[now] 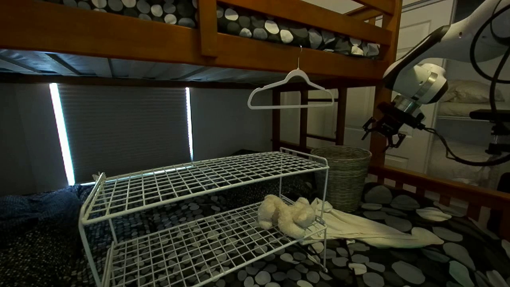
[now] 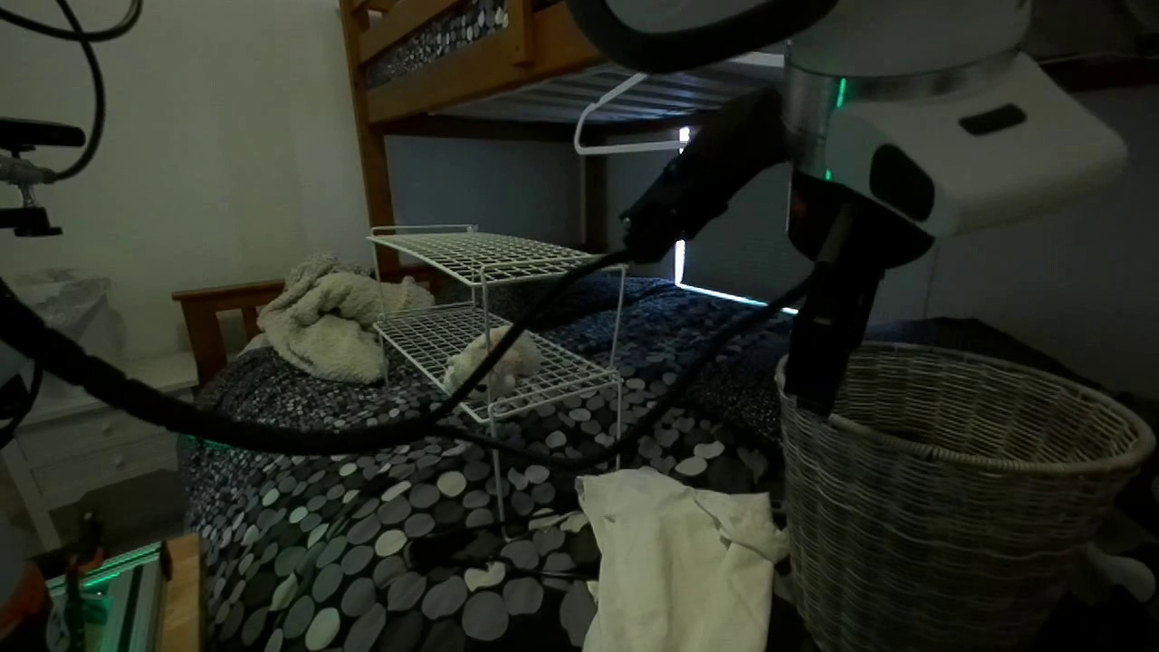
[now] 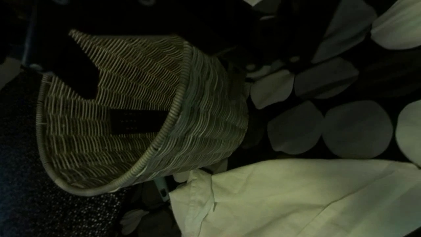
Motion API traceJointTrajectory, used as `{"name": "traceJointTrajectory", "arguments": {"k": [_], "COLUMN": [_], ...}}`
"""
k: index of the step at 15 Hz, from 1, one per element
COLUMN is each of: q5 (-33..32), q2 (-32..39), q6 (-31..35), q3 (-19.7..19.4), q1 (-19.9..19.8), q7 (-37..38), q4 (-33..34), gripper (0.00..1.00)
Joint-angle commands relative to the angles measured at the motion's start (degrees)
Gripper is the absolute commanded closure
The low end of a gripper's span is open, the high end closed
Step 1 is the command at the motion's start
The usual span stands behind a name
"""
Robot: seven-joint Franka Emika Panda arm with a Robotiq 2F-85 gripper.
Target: Pick up the basket and place it the right way up on the bed
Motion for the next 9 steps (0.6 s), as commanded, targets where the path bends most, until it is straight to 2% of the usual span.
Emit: {"name": "traceJointTrajectory", "arguments": {"k": [1,4,9], "q5": [-12.5,-24.7,-40.5], "q2": [-8.2,-13.2,-20.5], "q6": [7.2,11.7,10.9], "q3": [0.5,2.2,7.2], "q1": [2.6,3.8,3.3], "q7": [4.0,9.5,15.2], "q4": [-7.3,-11.5,-17.2], "gripper": [0.0,0.0,0.0]}}
